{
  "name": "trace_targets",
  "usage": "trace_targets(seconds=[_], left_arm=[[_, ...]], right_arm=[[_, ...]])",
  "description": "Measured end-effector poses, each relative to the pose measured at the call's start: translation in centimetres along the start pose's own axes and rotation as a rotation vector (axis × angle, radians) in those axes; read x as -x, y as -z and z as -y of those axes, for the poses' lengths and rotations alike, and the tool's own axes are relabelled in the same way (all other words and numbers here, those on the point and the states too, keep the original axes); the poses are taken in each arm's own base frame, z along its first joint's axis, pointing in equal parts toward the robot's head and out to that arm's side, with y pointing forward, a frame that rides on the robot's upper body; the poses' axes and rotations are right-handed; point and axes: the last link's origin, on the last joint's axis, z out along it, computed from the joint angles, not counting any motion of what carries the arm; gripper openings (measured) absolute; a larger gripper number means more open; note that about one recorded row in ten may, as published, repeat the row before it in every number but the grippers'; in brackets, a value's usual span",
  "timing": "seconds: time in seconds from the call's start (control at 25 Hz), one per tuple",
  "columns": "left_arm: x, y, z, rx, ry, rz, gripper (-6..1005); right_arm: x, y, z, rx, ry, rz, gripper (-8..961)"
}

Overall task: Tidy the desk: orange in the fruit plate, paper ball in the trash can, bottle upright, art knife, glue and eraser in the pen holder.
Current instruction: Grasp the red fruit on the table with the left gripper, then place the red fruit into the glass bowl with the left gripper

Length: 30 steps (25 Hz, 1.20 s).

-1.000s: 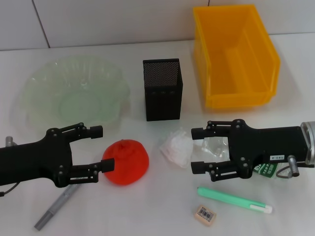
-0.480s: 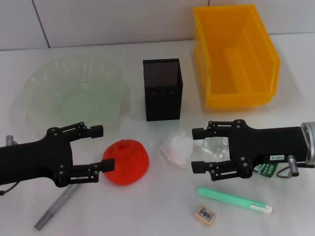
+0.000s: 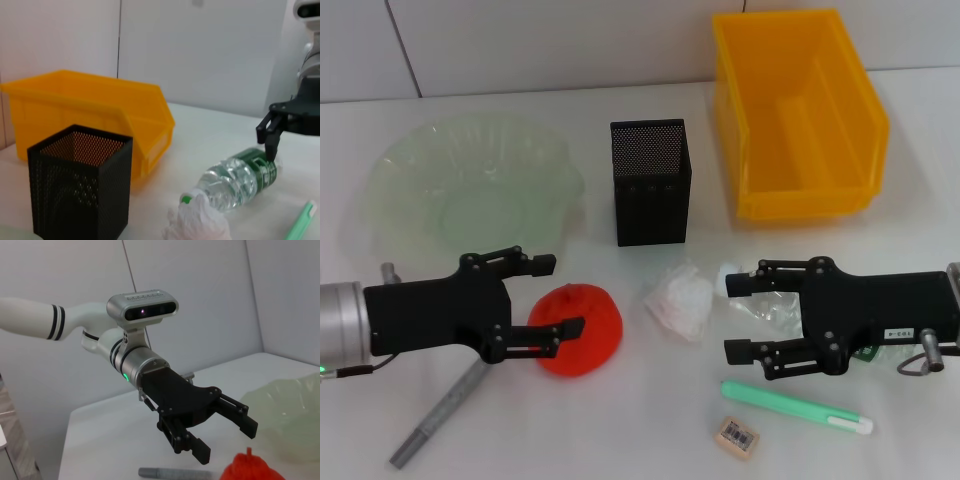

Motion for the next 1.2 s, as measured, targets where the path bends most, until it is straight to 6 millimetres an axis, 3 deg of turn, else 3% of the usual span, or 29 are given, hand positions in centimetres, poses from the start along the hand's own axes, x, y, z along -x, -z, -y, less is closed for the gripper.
trace_targets(seconds=[0.36,0.6,0.92,1.2], left_arm=[[0.3,-1.3,0.4,-0.011,-0.01,0.051,853],[1.5,-2.8,0.5,-0.036,-0.03,0.15,849],[1.8,-2.7,1.1,-0.083,-0.068,0.176,844],[0.8,-2.3,0.4,-0.02,-0.093,0.14,552]], right_arm=[[-0.4,0.6,-0.2,-0.022,-0.002,0.0,791],[-0.3,0.6,-0.2,-0.022,-0.002,0.002,791],[-0.2,0.6,-0.1,-0.02,-0.012,0.0,791],[-0.2,0.6,0.0,-0.028,-0.024,0.0,791]])
